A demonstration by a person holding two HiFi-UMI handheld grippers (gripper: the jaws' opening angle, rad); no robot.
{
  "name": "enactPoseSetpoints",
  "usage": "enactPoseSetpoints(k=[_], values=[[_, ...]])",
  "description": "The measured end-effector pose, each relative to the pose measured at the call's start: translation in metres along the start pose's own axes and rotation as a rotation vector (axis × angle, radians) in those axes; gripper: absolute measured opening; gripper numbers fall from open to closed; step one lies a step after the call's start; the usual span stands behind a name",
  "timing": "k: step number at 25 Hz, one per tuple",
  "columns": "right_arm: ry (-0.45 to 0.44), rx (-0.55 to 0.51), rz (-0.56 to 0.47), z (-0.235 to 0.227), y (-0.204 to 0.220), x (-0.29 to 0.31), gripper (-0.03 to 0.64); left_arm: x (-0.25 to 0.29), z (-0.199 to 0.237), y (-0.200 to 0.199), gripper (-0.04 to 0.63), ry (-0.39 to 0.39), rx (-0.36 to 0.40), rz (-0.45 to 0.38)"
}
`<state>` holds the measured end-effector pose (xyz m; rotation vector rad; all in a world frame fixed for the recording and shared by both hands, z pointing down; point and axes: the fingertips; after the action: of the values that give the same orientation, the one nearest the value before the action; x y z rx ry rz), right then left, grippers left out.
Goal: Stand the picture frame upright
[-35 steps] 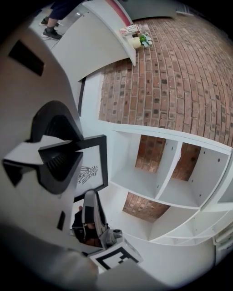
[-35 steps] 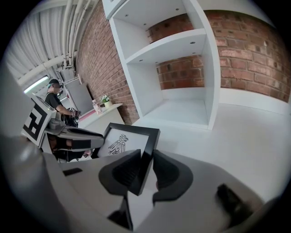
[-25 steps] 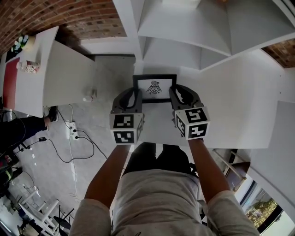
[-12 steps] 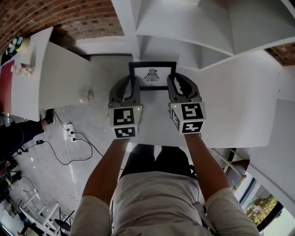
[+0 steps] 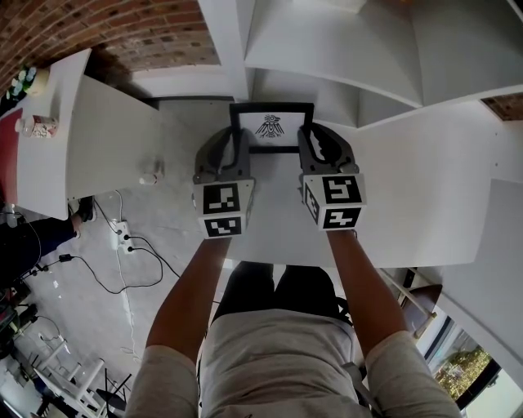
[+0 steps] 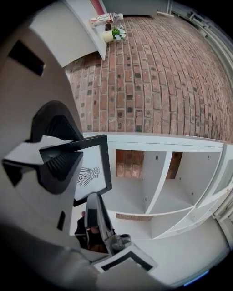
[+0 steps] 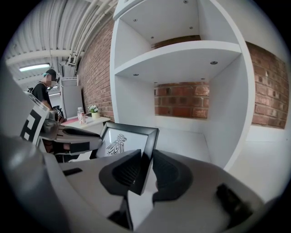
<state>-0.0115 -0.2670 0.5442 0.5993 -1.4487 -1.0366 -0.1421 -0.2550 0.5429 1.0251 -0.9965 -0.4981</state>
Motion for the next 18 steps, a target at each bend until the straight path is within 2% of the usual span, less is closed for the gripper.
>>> enactPoseSetpoints(k=[18], values=[[-0.001, 0.040, 0.036, -0.002, 0.014, 0.026, 0.086, 0.023, 0.013, 0.016, 0.086, -0.002, -0.010, 0.059]])
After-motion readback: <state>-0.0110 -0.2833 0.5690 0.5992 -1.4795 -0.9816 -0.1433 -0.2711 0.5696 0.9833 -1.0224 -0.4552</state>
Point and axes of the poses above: the fingertips, and each gripper's own axes: x forward along the fingers, z to its left, y out of its underside, and after that the axes turned 14 degrees about y, right-handed
